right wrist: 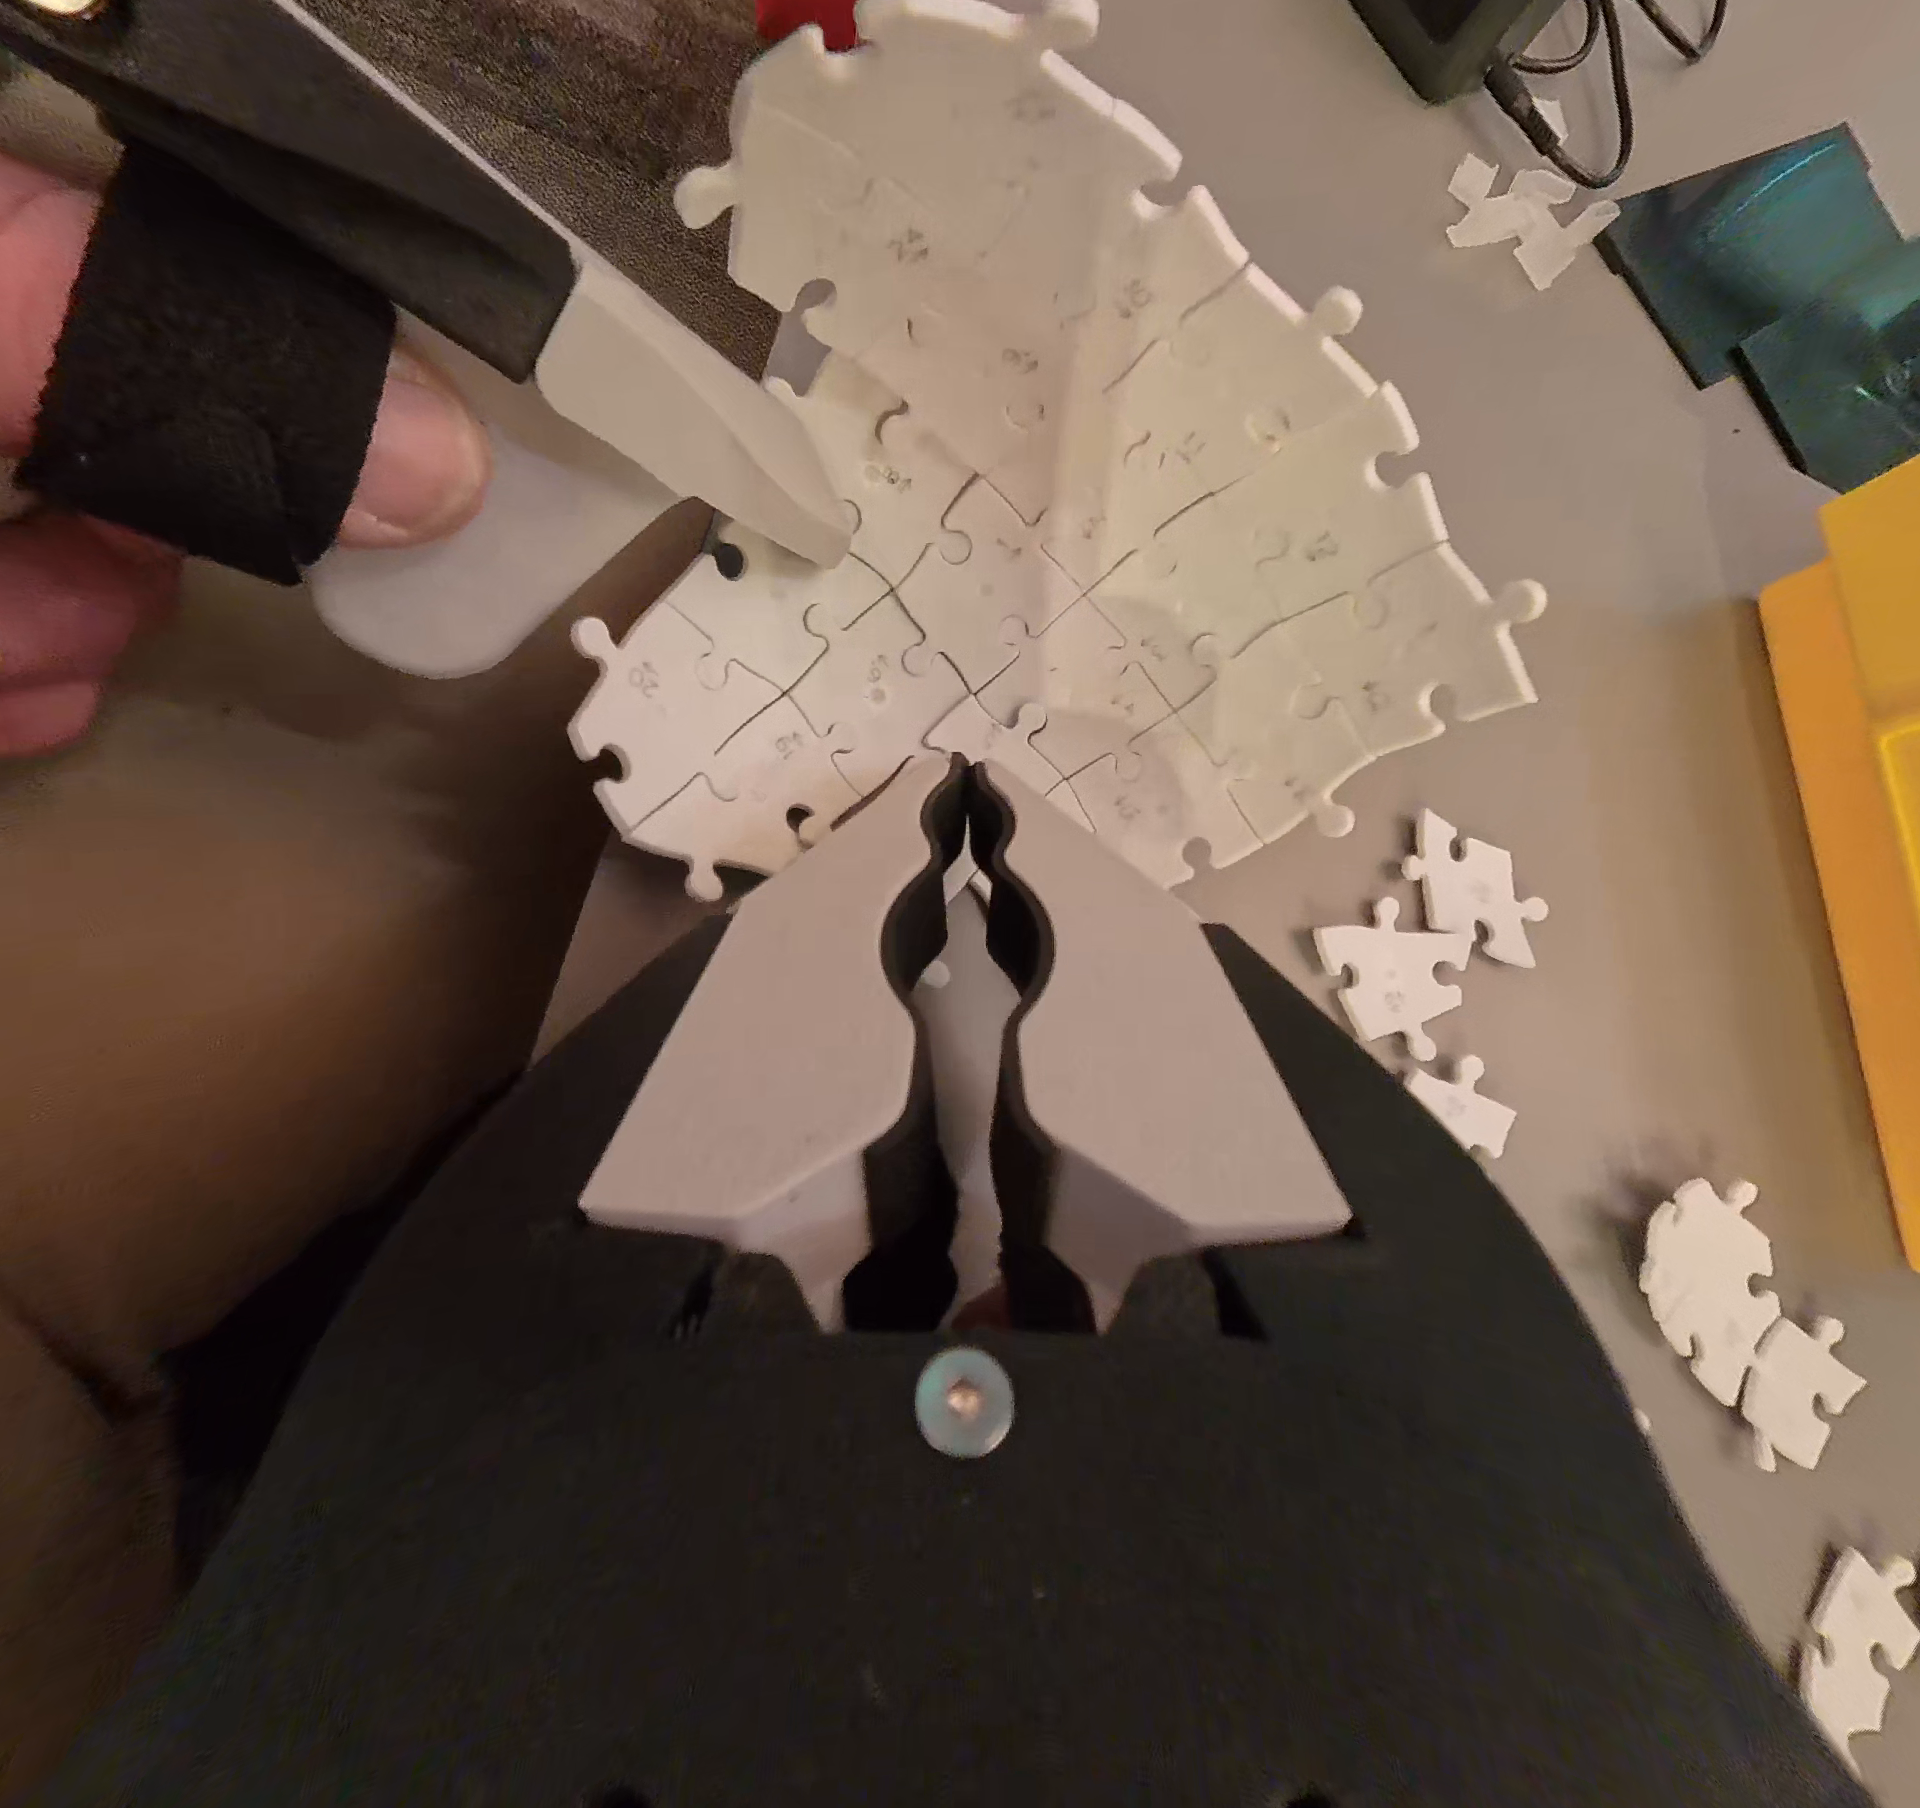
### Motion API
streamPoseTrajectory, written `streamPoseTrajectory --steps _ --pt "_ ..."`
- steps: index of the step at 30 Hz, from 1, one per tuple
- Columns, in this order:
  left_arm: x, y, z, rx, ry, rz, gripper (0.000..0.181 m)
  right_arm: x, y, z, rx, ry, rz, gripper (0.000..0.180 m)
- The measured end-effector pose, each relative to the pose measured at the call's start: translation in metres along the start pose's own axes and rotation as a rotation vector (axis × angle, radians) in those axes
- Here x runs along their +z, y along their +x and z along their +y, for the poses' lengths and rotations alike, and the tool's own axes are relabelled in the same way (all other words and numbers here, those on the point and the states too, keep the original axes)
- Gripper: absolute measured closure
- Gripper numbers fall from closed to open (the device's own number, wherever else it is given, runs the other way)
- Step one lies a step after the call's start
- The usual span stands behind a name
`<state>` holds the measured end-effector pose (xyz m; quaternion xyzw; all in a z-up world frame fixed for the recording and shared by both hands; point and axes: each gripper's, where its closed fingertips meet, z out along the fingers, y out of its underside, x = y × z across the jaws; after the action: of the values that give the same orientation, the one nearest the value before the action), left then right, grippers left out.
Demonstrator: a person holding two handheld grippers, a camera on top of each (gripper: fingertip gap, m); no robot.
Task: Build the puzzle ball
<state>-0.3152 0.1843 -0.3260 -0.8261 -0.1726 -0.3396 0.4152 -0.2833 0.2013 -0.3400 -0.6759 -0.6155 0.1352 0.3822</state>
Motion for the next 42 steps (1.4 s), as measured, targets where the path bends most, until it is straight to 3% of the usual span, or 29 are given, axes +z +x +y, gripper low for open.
streamPoseTrajectory --steps 1,15,25,36,42 --pt "0.0 0.0 -0.001 -0.003 0.005 0.0 0.177 0.001 0.0 -0.001 0.003 0.001 -0.001 0.18" --pt "-0.006 -0.03 -0.039 -0.073 0.13 -0.026 0.178 0.021 0.011 -0.033 -0.006 0.041 -0.078 0.18" --pt "0.003 -0.05 -0.084 -0.084 0.197 -0.07 0.178 0.014 0.072 -0.057 0.047 0.093 -0.129 0.18" --pt "0.014 -0.065 -0.106 -0.079 0.238 -0.109 0.178 0.045 0.038 -0.026 -0.055 -0.09 -0.319 0.18" --pt "0.019 -0.07 -0.105 -0.086 0.245 -0.123 0.178 0.049 0.052 -0.048 -0.038 -0.044 -0.313 0.18"
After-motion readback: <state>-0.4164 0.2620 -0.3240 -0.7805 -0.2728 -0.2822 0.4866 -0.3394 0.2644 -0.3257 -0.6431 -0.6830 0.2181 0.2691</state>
